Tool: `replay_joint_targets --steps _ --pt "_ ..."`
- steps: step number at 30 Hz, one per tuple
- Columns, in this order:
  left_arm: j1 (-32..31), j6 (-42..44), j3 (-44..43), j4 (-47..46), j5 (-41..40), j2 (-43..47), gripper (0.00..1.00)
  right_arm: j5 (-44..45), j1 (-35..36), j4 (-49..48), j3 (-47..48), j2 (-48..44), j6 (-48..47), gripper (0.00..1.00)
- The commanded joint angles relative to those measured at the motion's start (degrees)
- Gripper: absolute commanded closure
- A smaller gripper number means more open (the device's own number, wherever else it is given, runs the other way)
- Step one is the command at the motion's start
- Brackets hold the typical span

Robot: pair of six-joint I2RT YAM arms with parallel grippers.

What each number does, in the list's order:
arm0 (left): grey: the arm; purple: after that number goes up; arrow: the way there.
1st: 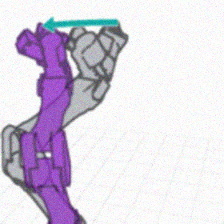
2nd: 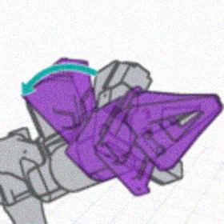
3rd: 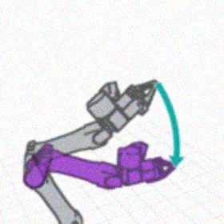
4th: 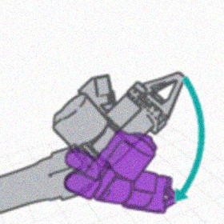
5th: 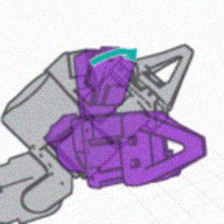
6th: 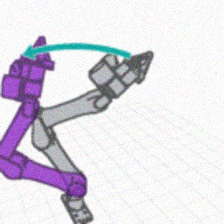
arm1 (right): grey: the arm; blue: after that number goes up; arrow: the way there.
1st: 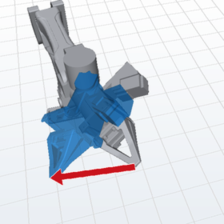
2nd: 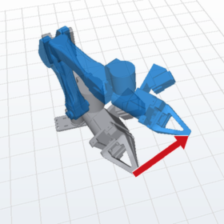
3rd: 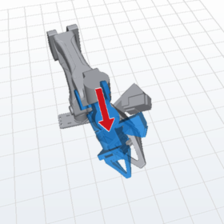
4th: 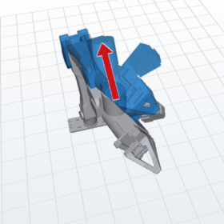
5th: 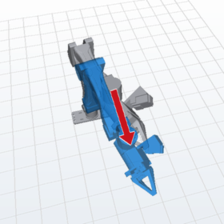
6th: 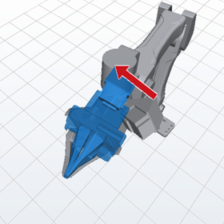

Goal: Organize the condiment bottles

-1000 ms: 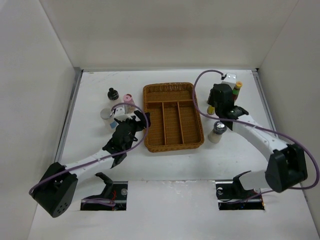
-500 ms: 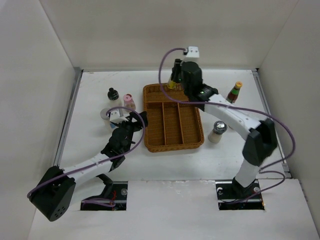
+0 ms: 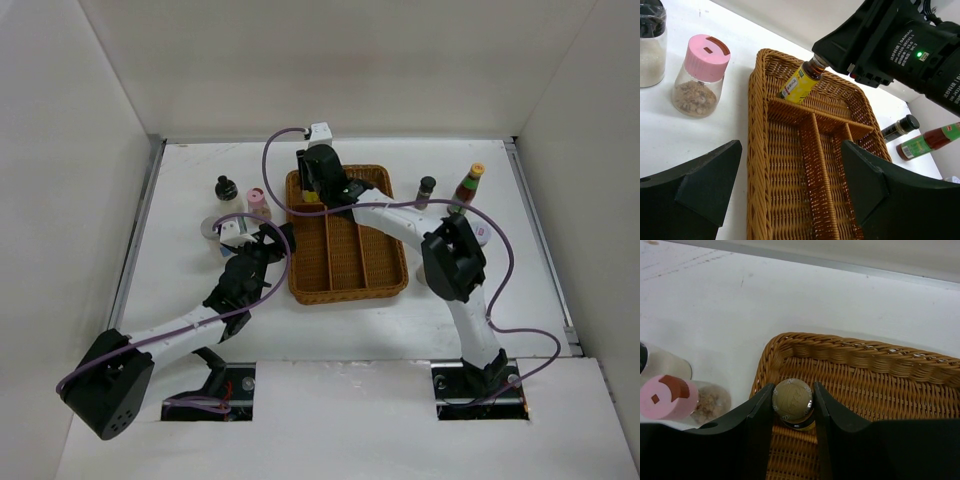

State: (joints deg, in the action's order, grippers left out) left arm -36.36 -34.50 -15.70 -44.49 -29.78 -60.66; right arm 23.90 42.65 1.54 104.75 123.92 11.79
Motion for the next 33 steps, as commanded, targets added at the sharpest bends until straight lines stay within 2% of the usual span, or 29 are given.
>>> replay_joint_targets --steps 1,5,11,16,18,20,25,28,33 --pt "0.5 -0.7 0.7 -3.5 -0.1 0.0 0.20 0.8 0.2 -5.5 3.4 -0.9 -0.7 0.77" --pt "0.1 -0.8 0.5 -3.6 0.1 -0.4 0.20 0.9 0.5 -6.6 0.9 -0.3 0.1 0.74" --pt "0.5 -0.9 0.9 -3.6 -0.1 0.6 0.20 1.0 1.2 -8.5 -3.2 -1.5 1.5 0.49" --pt "0.4 -1.0 0.8 -3.6 0.0 0.5 0.20 0.4 1.2 -8.7 -4.8 -3.2 2.6 0.45" --pt "0.5 -1.1 0.8 -3.4 0.1 0.6 0.20 0.4 1.2 -8.9 -5.3 -4.1 2.9 0.39" --pt "0.4 -1.1 0.9 -3.2 0.1 1.2 0.20 0.4 1.2 -9.4 -5.9 -5.6 3.1 0.28" --pt "0.7 -1.1 0.9 -3.1 0.1 0.9 0.20 -0.3 1.2 -10.5 -6.2 -11.2 3.2 0.16" --pt "0.4 -1.1 0.9 -3.1 -0.1 1.2 0.20 -1.0 0.7 -11.4 -9.0 -17.6 4.4 0.10" --pt "0.7 -1.1 0.9 -3.0 0.1 1.8 0.20 -0.7 -3.8 -13.8 -22.3 -31.6 4.5 0.12"
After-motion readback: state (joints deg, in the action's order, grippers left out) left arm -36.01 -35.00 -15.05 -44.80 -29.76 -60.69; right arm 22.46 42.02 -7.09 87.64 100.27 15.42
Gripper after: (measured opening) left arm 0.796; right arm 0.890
